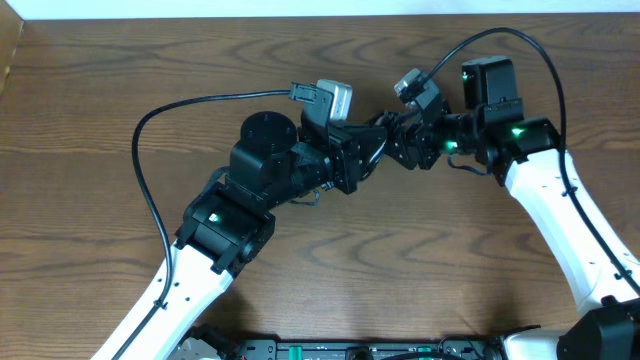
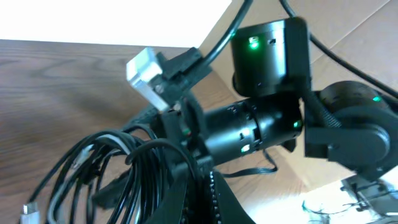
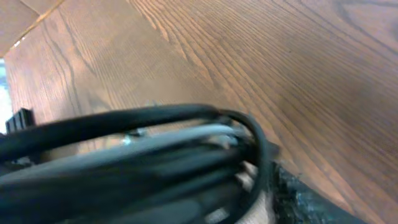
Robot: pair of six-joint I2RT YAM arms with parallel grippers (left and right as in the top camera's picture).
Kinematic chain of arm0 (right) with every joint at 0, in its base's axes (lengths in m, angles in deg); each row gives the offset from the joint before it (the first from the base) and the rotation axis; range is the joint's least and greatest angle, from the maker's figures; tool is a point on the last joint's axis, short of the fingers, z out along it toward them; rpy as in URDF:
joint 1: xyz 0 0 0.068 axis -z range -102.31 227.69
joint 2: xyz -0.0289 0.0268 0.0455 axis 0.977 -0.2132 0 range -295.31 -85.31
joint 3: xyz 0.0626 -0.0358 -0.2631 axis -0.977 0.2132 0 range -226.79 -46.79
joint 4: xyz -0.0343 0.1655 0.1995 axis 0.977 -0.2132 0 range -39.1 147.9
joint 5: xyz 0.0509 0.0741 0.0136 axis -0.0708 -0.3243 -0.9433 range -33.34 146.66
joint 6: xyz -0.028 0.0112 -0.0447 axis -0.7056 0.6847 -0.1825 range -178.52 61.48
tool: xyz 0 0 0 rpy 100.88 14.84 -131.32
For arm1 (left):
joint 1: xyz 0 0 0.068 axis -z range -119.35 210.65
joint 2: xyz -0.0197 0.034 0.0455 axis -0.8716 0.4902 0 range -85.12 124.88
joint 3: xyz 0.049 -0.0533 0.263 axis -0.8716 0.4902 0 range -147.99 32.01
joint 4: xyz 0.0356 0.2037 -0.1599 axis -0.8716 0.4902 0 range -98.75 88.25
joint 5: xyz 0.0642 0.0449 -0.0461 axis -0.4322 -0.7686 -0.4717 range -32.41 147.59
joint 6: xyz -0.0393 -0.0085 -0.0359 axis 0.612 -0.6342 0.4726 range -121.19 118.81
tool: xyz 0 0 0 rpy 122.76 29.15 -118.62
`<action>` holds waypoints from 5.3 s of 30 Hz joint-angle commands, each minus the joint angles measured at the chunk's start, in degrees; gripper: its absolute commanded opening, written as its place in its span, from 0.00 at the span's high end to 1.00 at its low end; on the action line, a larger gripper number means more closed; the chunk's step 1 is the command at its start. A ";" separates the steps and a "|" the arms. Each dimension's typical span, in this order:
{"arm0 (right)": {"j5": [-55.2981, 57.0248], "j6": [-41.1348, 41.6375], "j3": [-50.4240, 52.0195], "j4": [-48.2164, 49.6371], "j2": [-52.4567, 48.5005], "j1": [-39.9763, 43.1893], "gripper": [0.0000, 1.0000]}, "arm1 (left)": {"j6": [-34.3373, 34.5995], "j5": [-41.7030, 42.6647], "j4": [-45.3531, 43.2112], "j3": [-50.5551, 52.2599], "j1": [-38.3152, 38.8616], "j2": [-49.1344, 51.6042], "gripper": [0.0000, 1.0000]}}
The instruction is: Untangle cables
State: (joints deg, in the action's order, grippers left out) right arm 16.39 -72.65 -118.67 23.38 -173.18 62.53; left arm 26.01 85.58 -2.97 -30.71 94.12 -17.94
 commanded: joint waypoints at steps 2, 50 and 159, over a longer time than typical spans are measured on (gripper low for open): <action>-0.83 -0.63 0.11 1.05 0.00 -1.14 0.26 | 2.08 2.93 -1.42 -0.96 -0.02 -2.01 0.92; -21.77 6.49 0.11 0.15 0.00 -1.68 0.54 | -3.30 -5.97 5.31 -0.94 -7.74 0.98 0.92; -18.95 20.98 0.09 -1.01 18.80 13.66 0.99 | -12.20 6.82 8.02 -0.90 -6.88 24.35 0.19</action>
State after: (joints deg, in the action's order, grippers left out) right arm 0.47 -52.36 -118.41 21.85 -156.27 76.26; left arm 15.59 94.28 5.12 -30.71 87.28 6.04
